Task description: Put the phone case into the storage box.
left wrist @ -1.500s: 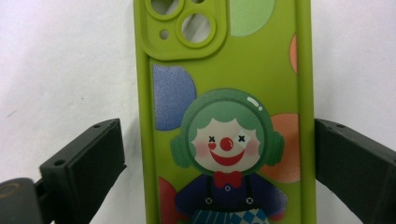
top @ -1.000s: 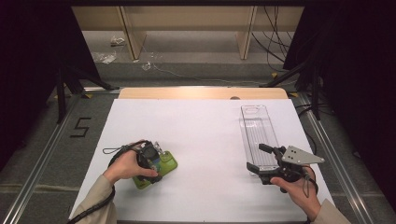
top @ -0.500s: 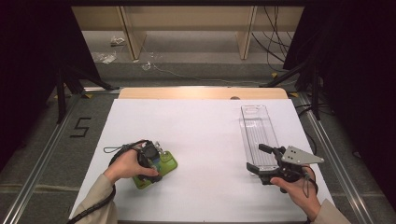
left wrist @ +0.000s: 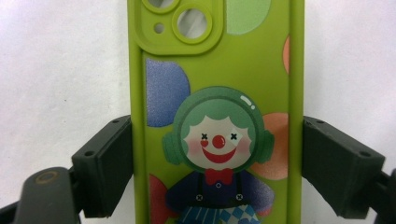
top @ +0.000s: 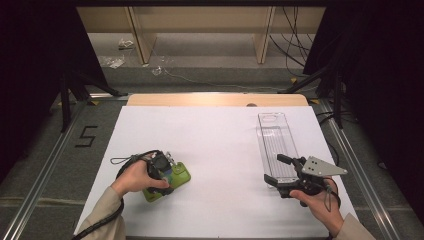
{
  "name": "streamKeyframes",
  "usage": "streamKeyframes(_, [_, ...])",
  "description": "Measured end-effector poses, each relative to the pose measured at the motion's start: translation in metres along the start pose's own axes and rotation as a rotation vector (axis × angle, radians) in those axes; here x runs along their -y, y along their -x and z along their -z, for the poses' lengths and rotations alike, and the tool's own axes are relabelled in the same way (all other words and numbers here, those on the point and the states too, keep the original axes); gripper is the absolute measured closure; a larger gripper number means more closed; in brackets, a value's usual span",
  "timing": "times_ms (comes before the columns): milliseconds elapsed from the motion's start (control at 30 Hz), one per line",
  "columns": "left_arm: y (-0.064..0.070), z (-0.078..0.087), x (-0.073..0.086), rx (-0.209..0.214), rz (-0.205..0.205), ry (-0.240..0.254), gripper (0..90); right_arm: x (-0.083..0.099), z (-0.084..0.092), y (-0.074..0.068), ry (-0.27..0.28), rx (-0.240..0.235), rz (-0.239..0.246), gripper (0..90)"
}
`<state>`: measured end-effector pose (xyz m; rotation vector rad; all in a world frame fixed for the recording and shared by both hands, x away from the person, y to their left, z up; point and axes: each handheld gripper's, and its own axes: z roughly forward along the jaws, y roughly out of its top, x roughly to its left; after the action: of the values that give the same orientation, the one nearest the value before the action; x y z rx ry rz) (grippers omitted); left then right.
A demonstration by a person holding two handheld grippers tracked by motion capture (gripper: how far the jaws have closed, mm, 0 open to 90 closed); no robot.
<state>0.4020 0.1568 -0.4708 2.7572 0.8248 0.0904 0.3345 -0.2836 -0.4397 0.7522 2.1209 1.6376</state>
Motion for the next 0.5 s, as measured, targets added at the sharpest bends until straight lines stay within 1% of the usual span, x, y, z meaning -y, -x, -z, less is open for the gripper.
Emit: streamKeyframes(500, [0.0005, 0.001, 0.0024, 0.001, 0.015, 0.007, 16.2, -0.0003, 0.0003, -0.0003, 0.003, 0.001, 0.002, 15.8])
